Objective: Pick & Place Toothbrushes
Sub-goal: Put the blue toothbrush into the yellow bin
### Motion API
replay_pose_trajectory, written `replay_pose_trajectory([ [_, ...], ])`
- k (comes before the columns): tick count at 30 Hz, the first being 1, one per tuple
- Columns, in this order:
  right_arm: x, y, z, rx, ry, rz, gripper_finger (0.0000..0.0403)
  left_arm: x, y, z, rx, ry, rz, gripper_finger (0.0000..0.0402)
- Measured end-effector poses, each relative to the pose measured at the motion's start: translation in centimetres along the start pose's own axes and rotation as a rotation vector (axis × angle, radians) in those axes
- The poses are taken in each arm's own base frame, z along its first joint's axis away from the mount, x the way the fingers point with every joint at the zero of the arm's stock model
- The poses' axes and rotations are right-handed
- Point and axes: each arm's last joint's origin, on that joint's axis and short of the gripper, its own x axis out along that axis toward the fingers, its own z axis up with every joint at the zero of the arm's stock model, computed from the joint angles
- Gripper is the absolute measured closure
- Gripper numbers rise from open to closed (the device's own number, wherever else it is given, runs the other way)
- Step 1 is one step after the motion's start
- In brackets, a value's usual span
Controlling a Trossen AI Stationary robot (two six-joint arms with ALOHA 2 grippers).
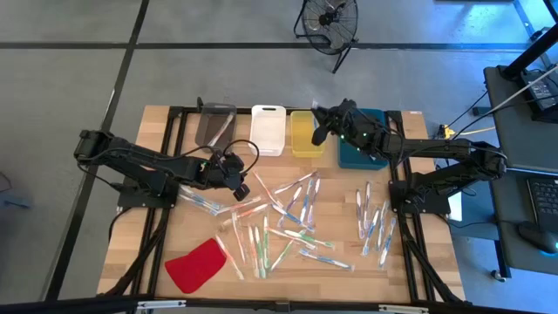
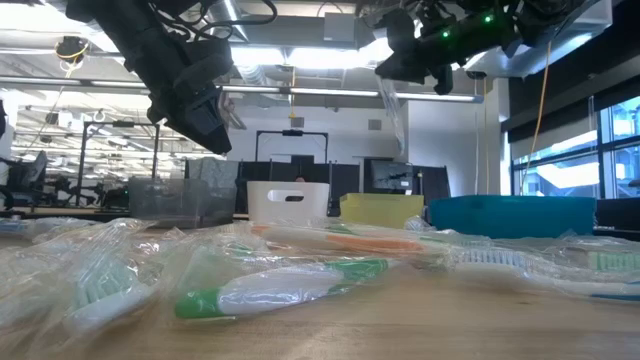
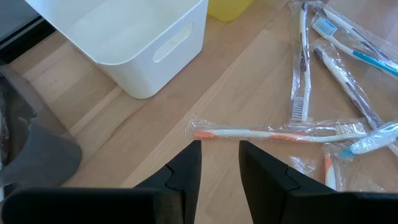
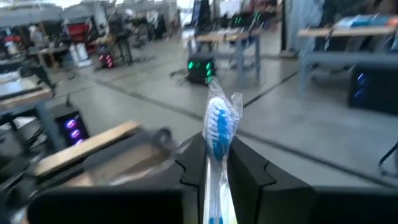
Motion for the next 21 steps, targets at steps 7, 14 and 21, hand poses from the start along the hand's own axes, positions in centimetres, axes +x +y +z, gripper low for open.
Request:
replay_pose_trajectory([
  [7,0.9,-1.3,0.6,-0.100,-0.072,-0.055,0.0350,0.0,0.0,0.0,0.000,0.000,0.000,0.0300],
  [14,3.1,-3.1,-1.5,-0.024,0.011,-0.059,0.0356,0.0,0.0,0.0,-0.003,-0.004,-0.003,0.0300],
  [21,4.6,-5.0,-3.7,0.142,0.112,-0.129,0.0356,0.0,0.0,0.0,-0.003,-0.004,-0.003,0.0300],
])
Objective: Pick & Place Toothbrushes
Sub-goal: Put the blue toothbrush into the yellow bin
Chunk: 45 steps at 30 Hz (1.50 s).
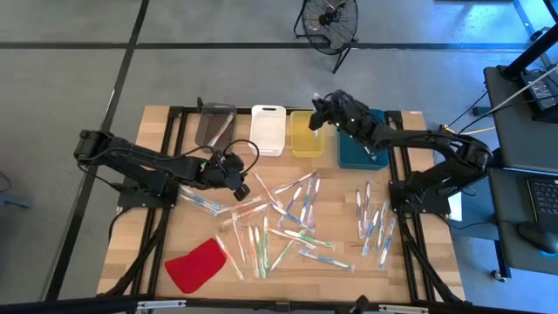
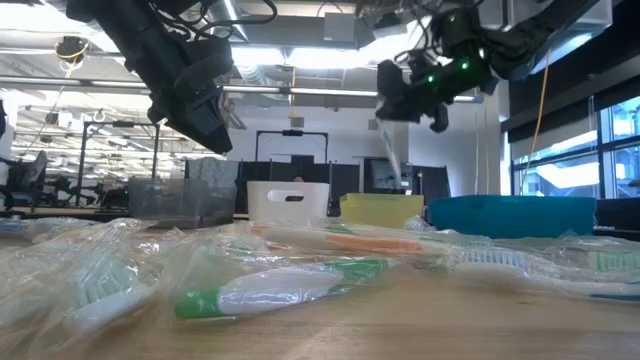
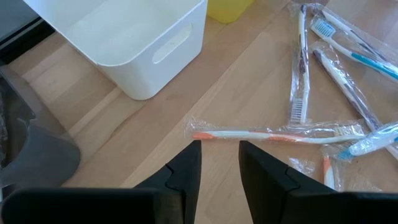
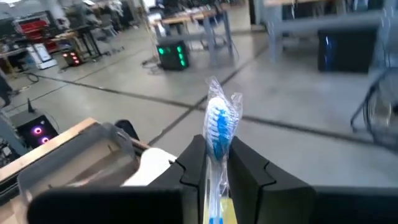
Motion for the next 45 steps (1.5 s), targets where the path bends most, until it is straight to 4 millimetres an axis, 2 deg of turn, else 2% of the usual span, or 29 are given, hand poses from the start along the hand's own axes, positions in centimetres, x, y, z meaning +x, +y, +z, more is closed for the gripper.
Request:
replay_pose_trajectory([
  [6,1.1,-0.8,-1.6,0.042,0.090,-0.007,0.0356,0.0,0.0,0.0,0.000,0.000,0.000,0.0300],
  [10,1.5,-0.8,-1.9,0.040,0.124,-0.016,0.0357,0.0,0.0,0.0,0.000,-0.001,0.002,0.0300],
  [19,2.6,0.7,2.6,-0.038,0.222,-0.055,0.0357,0.0,0.0,0.0,-0.001,-0.002,0.003,0.0300],
  [23,2.6,0.8,3.1,-0.052,0.243,-0.062,0.0356,0.0,0.0,0.0,-0.001,-0.002,0.003,0.0300],
  [27,3.0,0.6,2.3,-0.066,0.283,-0.089,0.0355,0.0,0.0,0.0,-0.001,-0.002,0.003,0.0300],
  [38,6.2,0.0,-2.4,-0.086,0.391,-0.100,0.0354,0.0,0.0,0.0,-0.002,-0.003,0.001,0.0299],
  [45,7.0,-0.2,-3.8,-0.066,0.425,-0.104,0.0354,0.0,0.0,0.0,-0.001,-0.003,0.001,0.0299],
])
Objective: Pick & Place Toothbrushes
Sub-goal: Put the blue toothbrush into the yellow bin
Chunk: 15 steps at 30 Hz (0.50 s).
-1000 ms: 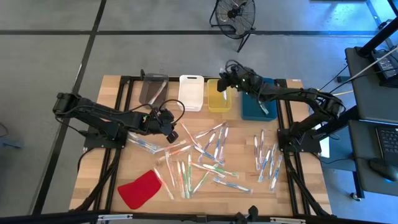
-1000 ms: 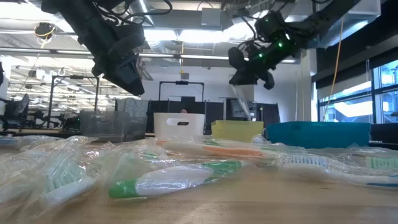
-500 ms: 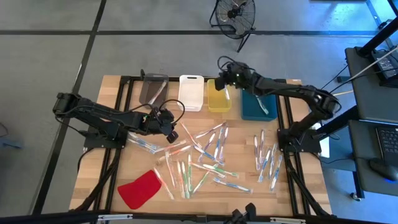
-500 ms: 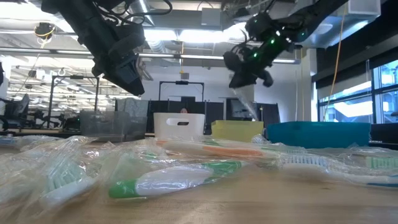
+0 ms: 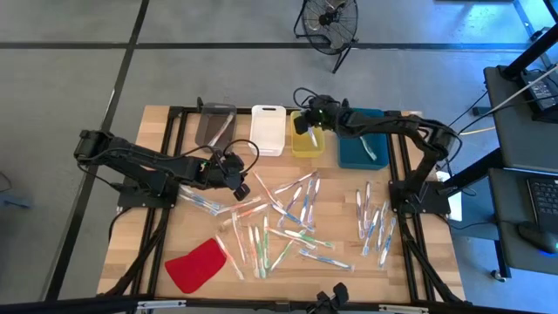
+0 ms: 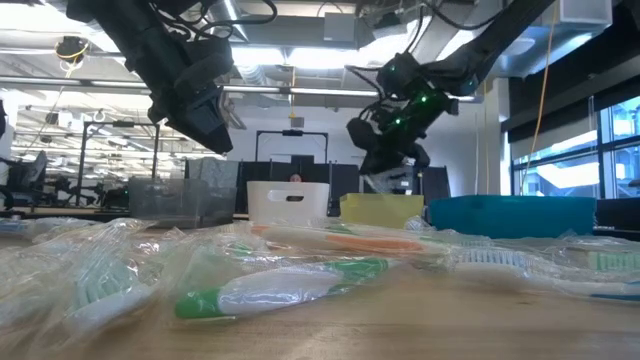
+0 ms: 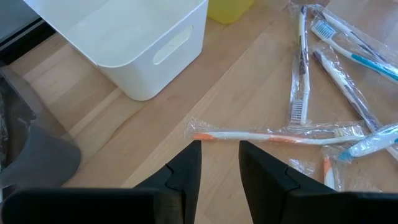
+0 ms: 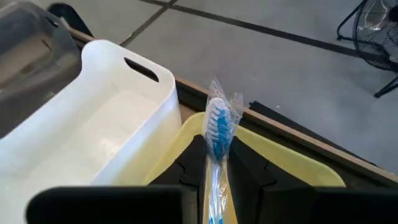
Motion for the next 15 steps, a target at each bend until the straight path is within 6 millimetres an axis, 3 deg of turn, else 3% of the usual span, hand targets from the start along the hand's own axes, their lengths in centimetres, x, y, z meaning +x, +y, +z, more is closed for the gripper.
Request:
replay_pose_trajectory([
  [15,1.08,-0.01,-0.82,-0.002,0.024,0.007,0.0348,0.00,0.00,0.00,0.017,0.000,-0.001,0.0299],
])
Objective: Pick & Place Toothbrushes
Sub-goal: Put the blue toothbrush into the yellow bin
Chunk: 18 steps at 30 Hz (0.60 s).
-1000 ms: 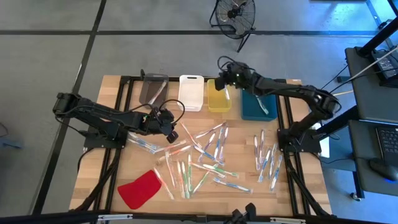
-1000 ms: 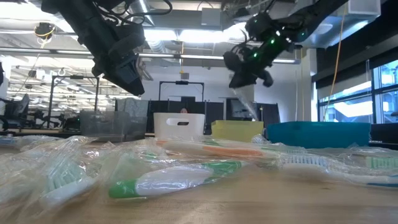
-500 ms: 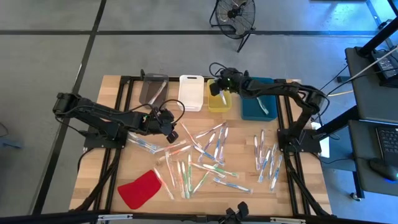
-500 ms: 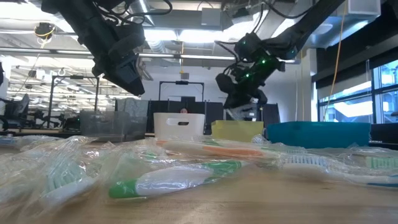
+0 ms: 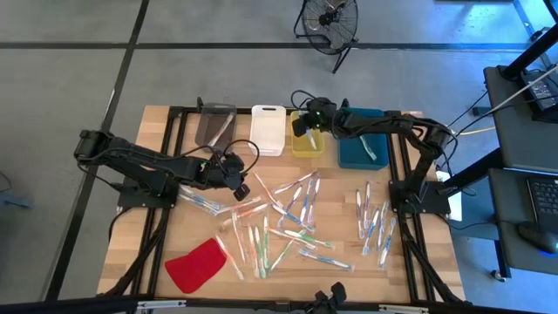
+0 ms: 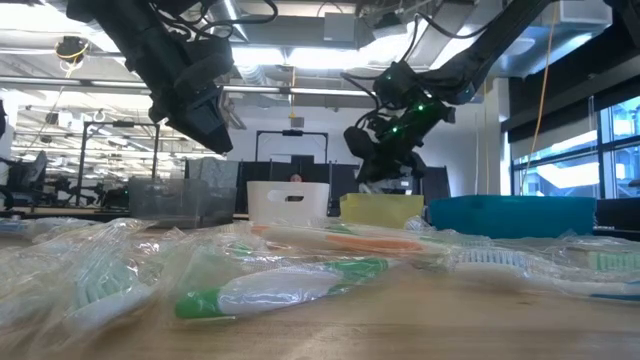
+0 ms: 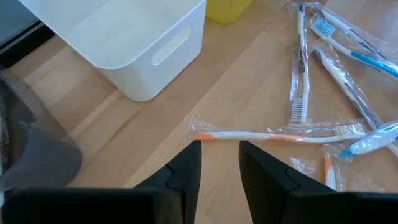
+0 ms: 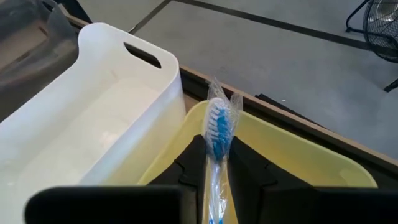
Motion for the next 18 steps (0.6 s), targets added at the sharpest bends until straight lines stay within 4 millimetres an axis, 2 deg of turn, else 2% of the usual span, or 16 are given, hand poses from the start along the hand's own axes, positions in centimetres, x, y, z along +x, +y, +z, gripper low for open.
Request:
replay_pose_trajectory([
  [18,-0.05,-0.10,-0.47,-0.017,0.045,-0.019,0.0322,0.00,0.00,0.00,0.001,0.000,-0.001,0.0299],
])
